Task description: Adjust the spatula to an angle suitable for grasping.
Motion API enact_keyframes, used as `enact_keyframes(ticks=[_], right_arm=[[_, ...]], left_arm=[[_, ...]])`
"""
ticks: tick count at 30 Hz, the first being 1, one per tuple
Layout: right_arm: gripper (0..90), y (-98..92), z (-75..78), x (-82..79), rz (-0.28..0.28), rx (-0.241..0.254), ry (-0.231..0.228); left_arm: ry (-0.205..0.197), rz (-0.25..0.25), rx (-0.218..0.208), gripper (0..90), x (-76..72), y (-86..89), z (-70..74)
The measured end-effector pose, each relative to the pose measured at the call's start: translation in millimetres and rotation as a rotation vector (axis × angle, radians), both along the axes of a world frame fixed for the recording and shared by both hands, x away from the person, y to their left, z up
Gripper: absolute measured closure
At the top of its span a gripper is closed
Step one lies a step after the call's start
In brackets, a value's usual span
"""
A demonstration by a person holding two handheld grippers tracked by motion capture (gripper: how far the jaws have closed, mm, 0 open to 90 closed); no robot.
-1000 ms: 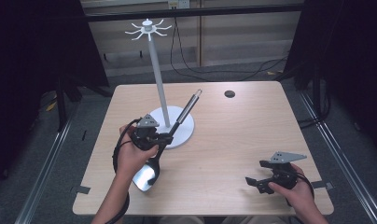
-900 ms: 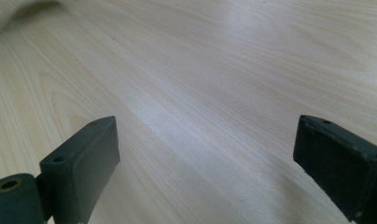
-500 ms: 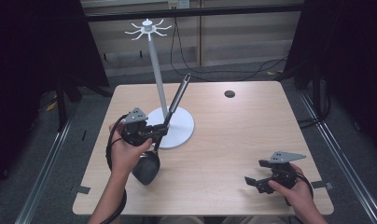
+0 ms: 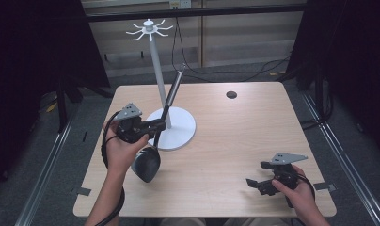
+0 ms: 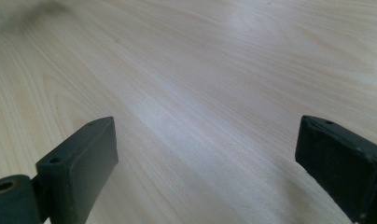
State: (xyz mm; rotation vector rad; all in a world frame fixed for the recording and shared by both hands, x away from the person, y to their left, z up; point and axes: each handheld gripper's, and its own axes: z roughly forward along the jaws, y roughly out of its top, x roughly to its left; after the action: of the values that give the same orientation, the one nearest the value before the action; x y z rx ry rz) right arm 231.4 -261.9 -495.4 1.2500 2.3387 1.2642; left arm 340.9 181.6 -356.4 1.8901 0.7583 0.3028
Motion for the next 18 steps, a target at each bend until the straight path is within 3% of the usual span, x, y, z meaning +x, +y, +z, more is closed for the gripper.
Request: enact_keyframes(ticks=[5,18], right_arm=[[5.6,-0.7,0.3,-0.1,-0.005,0.000,0.001],[5.5,0.5,1.5,-0.4,-0.001,0.001,0.000]], left_arm=[[-0.003,-0.004,0.008,75.5,0.1,1.9,5.3],[-0.026,0.005,-0.033,75.5,-4.0,9.2,17.7]])
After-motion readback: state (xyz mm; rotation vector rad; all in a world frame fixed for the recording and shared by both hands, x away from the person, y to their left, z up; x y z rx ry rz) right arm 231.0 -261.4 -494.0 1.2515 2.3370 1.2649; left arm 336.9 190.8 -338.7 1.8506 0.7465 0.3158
